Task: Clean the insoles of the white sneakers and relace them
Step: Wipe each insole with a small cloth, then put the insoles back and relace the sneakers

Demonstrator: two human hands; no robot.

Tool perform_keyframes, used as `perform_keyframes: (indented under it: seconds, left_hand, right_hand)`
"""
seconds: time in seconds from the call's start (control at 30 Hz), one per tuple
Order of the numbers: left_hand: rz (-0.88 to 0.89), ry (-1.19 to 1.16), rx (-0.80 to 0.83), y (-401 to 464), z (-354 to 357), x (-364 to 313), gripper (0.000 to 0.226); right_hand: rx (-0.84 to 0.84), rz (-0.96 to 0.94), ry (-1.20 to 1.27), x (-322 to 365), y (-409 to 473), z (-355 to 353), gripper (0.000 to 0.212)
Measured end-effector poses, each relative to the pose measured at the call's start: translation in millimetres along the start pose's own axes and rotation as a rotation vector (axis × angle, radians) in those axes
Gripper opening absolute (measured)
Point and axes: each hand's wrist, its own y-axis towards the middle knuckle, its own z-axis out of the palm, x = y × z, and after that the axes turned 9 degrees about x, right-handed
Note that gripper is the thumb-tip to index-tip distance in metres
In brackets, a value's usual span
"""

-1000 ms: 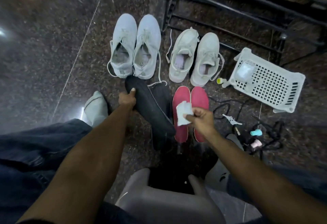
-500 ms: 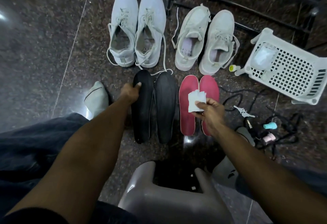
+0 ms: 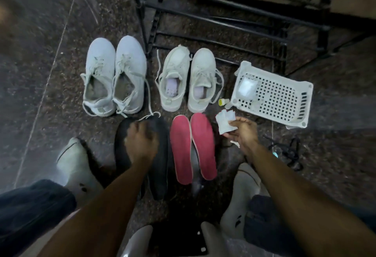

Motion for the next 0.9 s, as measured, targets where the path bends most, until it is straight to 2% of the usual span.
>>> perform_keyframes:
  seconds: [0.1,0.17,0.23,0.3,0.37,0.4,0.53,0.67,0.8,0.9]
  left_hand:
    - [0.305,-0.083,0.176,4,18,-50,0.042]
    - [0.405,-0.122,0.305,10,28,-90,0.038]
    - [0.46,-0.135,0.404,21,42,-127,0.033]
    - [0.48,-0.099,0.513,33,56,-158,0.036]
    - [0.513,0.037,0.569,43,68,-180,0.046]
    - [0.54,0.119,0.572,47,73,-188,0.051]
    - [0.67,0.382,0.599,56,87,-203,0.063]
    - [0.733,0.465,0.634,57,91,-198,0.071]
    - [0.75,0.519,0.676,56,89,-192,0.076]
    - [0.76,0.542,0.682,58,87,-195,0.077]
  right_hand:
    - [-0.1,-0.096,0.055,36,16,-25,0.014]
    - [-0.138,-0.148,-0.02,60,34,-37,0.013]
    - [-0.165,-0.208,-0.157,81,54,-44,0.023]
    - [-0.224,-0.31,-0.379,97,73,-46,0.024]
    - [-0.326,-0.421,-0.75,106,84,-45,0.013]
    - [-0.37,-0.449,-0.925,109,89,-43,0.02]
    - [-0.286,-0.481,-1.393,99,98,-31,0.031]
    - [-0.177,-0.49,-1.424,70,98,-31,0.039]
    - [-0.117,-0.564,-1.557,50,96,-50,0.037]
    - [-0.307,-0.67,-1.362,45,97,-62,0.042]
